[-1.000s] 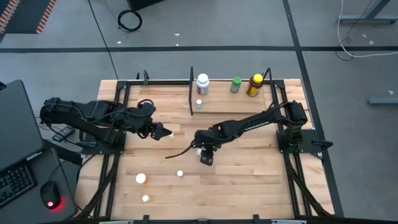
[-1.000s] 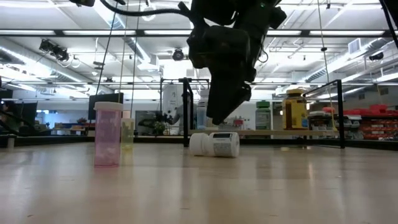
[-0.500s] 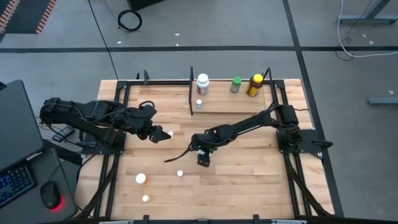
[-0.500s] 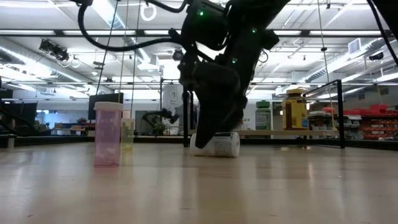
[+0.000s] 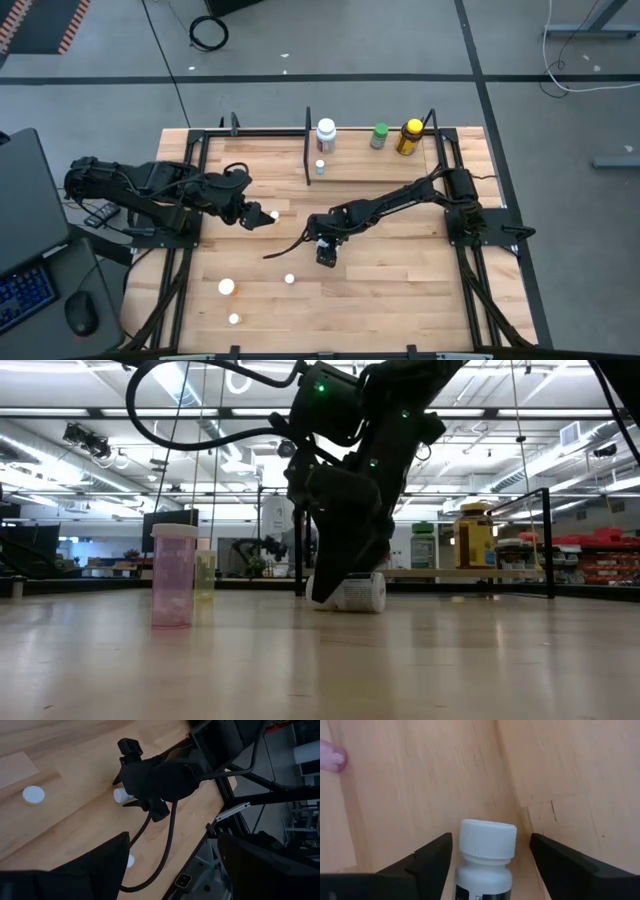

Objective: Pick and place medicine bottles onto shelf by color
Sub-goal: Put the small white bottle pill bottle on the shelf

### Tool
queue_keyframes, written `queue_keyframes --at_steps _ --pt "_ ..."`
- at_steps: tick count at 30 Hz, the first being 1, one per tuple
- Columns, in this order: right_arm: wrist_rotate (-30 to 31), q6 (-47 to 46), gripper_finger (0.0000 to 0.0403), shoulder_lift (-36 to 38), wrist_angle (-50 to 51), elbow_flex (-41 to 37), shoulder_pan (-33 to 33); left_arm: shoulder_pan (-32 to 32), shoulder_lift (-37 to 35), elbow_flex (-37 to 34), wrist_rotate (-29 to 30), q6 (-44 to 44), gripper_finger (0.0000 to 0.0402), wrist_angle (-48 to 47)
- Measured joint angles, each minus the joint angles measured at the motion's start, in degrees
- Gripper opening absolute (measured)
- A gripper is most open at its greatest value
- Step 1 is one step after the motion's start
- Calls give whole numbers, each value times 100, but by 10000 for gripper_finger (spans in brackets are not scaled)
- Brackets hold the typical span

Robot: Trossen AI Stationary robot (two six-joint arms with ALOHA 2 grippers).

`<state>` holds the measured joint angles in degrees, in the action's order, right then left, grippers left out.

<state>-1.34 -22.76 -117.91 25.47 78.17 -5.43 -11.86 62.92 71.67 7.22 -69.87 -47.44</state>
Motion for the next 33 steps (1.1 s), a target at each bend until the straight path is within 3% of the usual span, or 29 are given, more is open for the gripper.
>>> queue_keyframes --at_steps 13,20,33 --pt "74 -87 208 -22 -543 -5 4 0 0 1 2 -44 306 5" --pt "-181 22 163 -2 -112 7 35 0 0 1 2 -48 306 7" --pt "-324 240 259 0 220 15 33 0 0 1 2 -52 306 11"
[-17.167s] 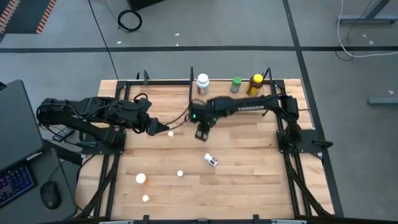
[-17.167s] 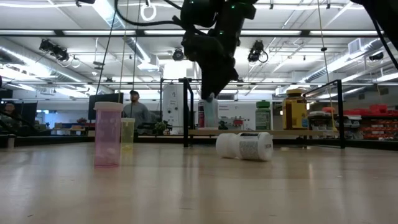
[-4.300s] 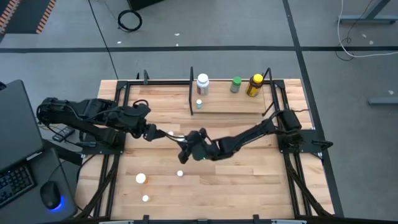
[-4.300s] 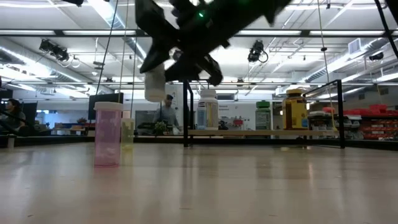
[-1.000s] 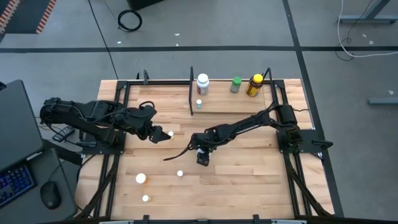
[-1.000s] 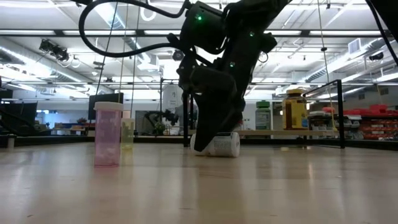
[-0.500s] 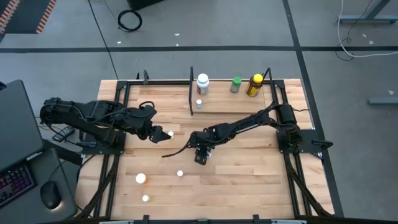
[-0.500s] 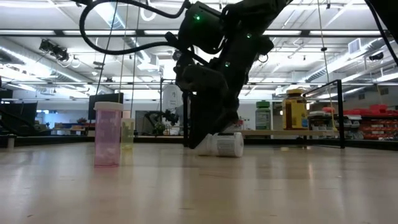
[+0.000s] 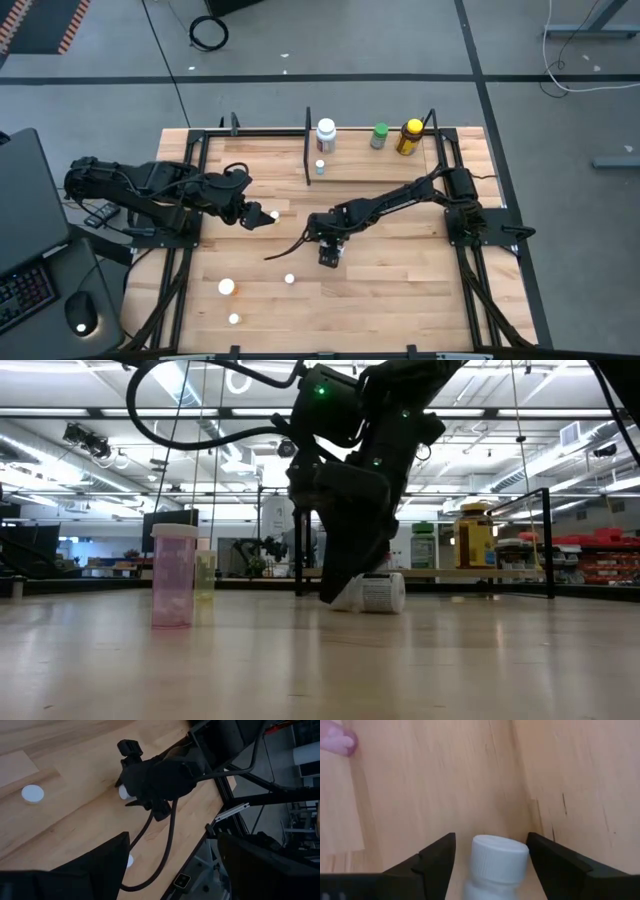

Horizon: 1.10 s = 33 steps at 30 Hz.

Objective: Pick and place medicine bottles onto shelf by color
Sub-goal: Put the small white bottle pill bottle on the shelf

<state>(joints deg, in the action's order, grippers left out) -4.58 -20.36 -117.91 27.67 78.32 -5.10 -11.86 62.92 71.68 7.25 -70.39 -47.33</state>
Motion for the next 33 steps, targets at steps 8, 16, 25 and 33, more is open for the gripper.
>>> queue_keyframes --at_steps 8,16,25,33 --pt "12 -2 190 4 214 25 5 0 0 -1 0 -1 306 0" --pt "-31 -118 156 -30 -191 105 108 0 0 0 0 -4 306 0" --pt "790 -375 156 401 -3117 34 57 -202 -1 -2 418 -239 306 10" --pt "2450 -1383 157 382 -5176 -774 -536 -564 -659 -2 1961 -445 306 8"
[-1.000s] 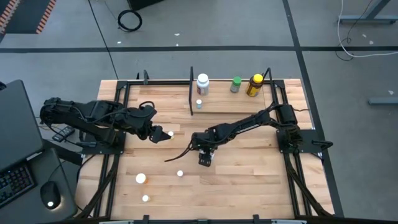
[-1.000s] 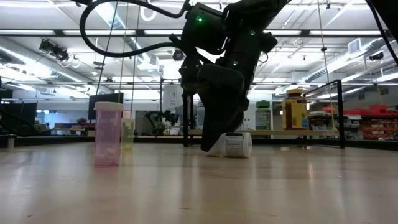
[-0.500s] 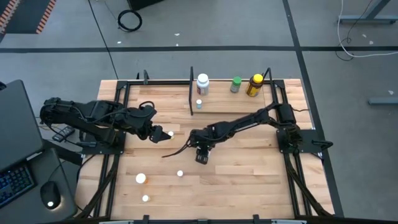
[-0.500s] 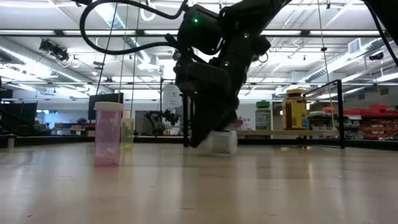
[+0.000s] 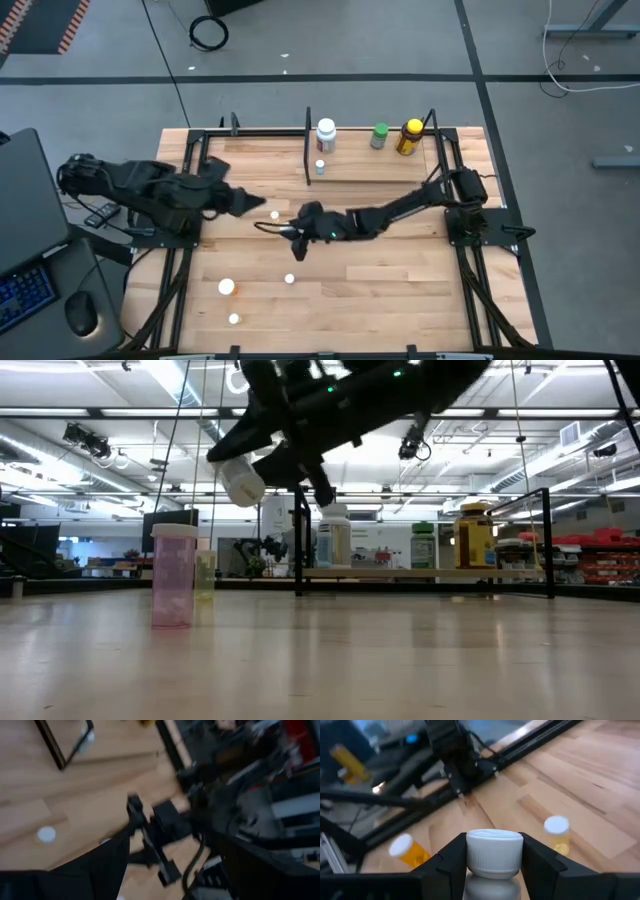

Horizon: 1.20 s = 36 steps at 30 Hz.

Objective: Pick and place medicine bottles onto shelf by color
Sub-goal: Put the small white bottle pill bottle on the shelf

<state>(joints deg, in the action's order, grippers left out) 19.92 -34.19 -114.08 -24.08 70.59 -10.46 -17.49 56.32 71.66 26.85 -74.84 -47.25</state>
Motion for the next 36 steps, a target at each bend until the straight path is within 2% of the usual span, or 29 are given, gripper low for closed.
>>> queue_keyframes --at_steps 6,12,16,19,26,31,36 --pt "1918 17 172 53 -1202 -696 -637 -48 -372 2 681 -1 306 -192" --pt "2949 1022 163 12 -1839 -1251 -1086 -13 -192 2 1182 164 306 -241" --pt "3215 1128 172 -361 -2459 -1758 -1208 83 60 2 1537 489 306 -238" --pt "3562 1123 173 -869 -3295 -2087 -1319 170 321 2 1712 800 306 -244" --pt "3830 1820 171 -1828 -5284 -2177 -1531 249 1070 2 1670 798 306 -227" --pt "3851 2397 180 -1889 -5450 -2069 -1660 205 1546 2 1216 588 306 -233" --pt "3878 2536 186 -1866 -5448 -2073 -1747 125 1808 2 1144 390 306 -218"
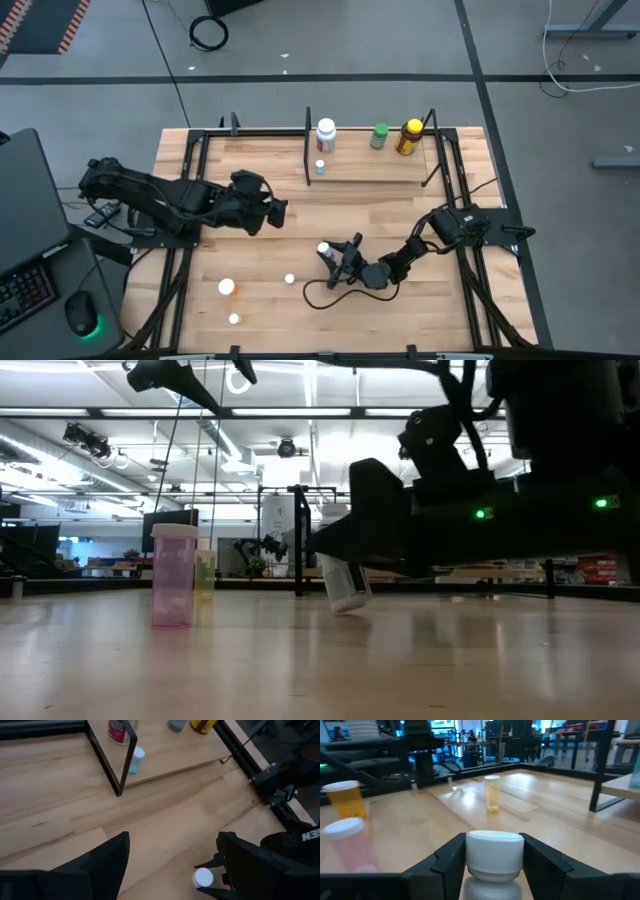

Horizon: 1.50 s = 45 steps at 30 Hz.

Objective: Pick and place medicine bottles onto shelf by color
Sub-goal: Put the small white bottle pill bottle on the shelf

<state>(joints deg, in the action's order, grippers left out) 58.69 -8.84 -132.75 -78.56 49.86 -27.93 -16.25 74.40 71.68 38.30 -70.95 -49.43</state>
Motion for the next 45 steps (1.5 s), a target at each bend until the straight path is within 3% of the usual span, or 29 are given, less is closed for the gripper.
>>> queue_keyframes --at_steps 12,17,20,24,27,35,45 --pt "46 27 231 49 -319 -28 -312 -6 71 0 -65 -49 306 82" --pt "175 564 253 680 -257 -28 -342 -5 22 0 -210 -47 306 156" --pt "179 682 258 1343 374 -28 -318 -5 -118 0 -349 -52 306 308" --pt "106 -481 256 2429 2548 11 -222 0 -433 0 -621 -46 306 647" --pt "-465 -1508 252 3068 4835 262 -15 -11 -733 0 -783 -41 306 959" --pt "-3246 -2917 250 3642 9222 1856 968 -145 -1416 0 -1163 274 306 1655" --pt "-5636 -2957 249 3100 12013 3274 1426 -415 -1675 0 -1275 431 306 1691"
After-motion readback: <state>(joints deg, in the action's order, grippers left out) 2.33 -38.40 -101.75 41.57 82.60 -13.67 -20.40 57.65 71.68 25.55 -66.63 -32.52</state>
